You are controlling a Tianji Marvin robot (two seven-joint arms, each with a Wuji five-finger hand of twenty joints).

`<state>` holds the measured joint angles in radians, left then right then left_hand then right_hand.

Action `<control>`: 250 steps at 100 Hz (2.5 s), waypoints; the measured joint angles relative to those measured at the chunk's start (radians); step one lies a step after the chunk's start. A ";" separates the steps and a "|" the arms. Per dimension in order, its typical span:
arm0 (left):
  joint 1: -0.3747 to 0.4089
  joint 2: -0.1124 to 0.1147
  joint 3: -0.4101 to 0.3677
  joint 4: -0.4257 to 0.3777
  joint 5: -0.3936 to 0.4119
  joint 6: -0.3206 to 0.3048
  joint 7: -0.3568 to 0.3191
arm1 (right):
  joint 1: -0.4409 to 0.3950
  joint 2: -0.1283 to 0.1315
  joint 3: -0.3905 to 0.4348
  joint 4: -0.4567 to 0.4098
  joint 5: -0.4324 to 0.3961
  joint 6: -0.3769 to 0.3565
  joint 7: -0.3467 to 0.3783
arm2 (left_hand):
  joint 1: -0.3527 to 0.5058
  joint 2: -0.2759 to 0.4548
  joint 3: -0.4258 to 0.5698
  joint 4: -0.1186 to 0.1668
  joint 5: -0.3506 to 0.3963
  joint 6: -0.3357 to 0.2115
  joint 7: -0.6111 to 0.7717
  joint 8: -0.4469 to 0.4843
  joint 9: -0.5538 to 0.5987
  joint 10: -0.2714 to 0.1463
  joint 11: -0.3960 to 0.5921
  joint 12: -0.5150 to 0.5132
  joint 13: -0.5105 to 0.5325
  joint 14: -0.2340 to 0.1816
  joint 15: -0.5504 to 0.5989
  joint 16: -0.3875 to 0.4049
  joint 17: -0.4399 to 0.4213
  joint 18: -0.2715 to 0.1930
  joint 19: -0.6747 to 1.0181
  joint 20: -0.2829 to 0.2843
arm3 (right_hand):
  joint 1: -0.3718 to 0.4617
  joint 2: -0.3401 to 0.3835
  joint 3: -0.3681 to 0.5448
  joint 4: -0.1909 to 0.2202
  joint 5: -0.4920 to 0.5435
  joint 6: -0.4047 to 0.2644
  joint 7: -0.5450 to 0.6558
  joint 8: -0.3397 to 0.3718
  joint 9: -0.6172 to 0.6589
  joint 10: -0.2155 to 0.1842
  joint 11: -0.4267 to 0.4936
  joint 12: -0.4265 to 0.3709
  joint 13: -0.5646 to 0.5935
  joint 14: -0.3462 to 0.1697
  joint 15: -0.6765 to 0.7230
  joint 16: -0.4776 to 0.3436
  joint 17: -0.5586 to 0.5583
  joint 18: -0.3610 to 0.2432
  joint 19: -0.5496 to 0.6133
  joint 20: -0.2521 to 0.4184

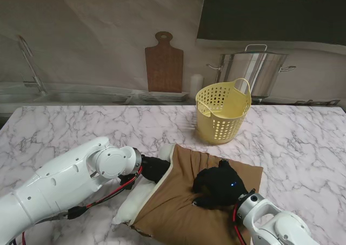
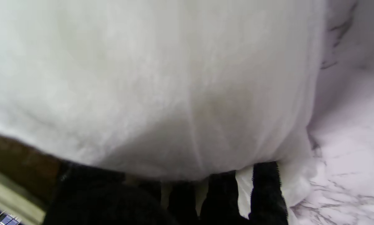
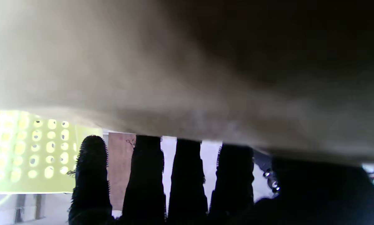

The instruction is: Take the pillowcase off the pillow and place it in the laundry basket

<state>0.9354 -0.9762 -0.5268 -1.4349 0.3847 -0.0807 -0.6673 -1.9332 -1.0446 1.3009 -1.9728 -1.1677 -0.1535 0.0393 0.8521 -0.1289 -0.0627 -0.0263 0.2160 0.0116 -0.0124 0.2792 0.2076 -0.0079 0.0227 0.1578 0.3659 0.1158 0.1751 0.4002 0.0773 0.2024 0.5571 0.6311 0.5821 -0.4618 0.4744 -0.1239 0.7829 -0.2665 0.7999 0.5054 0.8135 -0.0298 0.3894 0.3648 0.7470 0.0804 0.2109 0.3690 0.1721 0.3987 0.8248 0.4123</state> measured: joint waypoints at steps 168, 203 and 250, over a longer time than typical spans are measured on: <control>0.611 -0.004 -0.725 -0.390 0.355 -0.212 0.083 | 0.109 0.009 0.004 0.111 -0.033 0.009 0.003 | 0.064 0.041 0.018 -0.001 0.016 0.130 0.021 -0.023 0.121 0.159 0.014 0.015 0.066 0.078 -0.012 -0.014 0.014 0.037 -0.011 -0.002 | -0.080 0.031 0.185 0.010 -0.145 -0.037 -0.280 -0.036 0.088 -0.018 0.037 0.100 0.156 -0.069 0.110 0.120 0.138 -0.004 0.127 0.049; 0.643 0.015 -0.741 -0.396 0.200 -0.251 0.060 | 0.171 0.010 -0.038 0.157 -0.030 0.076 0.006 | 0.065 0.041 0.024 -0.001 0.137 0.158 0.113 0.051 0.241 0.178 0.038 0.055 0.096 0.089 0.007 -0.004 0.027 0.043 -0.011 -0.002 | -0.080 0.071 0.185 0.010 -0.204 -0.035 -0.280 -0.048 0.088 -0.024 0.037 0.100 0.156 -0.075 0.111 0.122 0.141 -0.006 0.136 0.052; 0.318 0.035 -0.357 -0.151 0.054 -0.087 -0.032 | 0.160 0.004 -0.017 0.173 -0.023 0.071 -0.045 | 0.038 0.051 0.012 -0.001 0.113 0.132 0.075 0.063 0.200 0.142 0.026 0.067 0.065 0.058 0.003 0.007 0.014 0.037 0.002 -0.011 | -0.073 0.140 0.156 0.016 -0.217 0.066 -0.355 -0.109 -0.045 0.032 0.057 0.087 0.095 -0.082 0.117 0.129 0.131 -0.024 0.142 0.062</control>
<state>1.2531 -0.9412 -0.8833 -1.5855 0.4391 -0.1674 -0.6994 -1.7734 -1.0410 1.2843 -1.7998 -1.1911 -0.0826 -0.0054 0.8902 -0.0780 -0.0507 -0.0274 0.3289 0.1437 0.0621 0.3417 0.4073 0.1337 0.0484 0.2252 0.4306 0.1736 0.1777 0.4068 0.0914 0.2399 0.5595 0.6205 0.5093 -0.3219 0.6303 -0.1080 0.5658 -0.2010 0.4453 0.3968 0.7687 0.0024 0.4462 0.4516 0.8419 -0.0011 0.3283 0.4983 0.3030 0.3742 0.9665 0.4739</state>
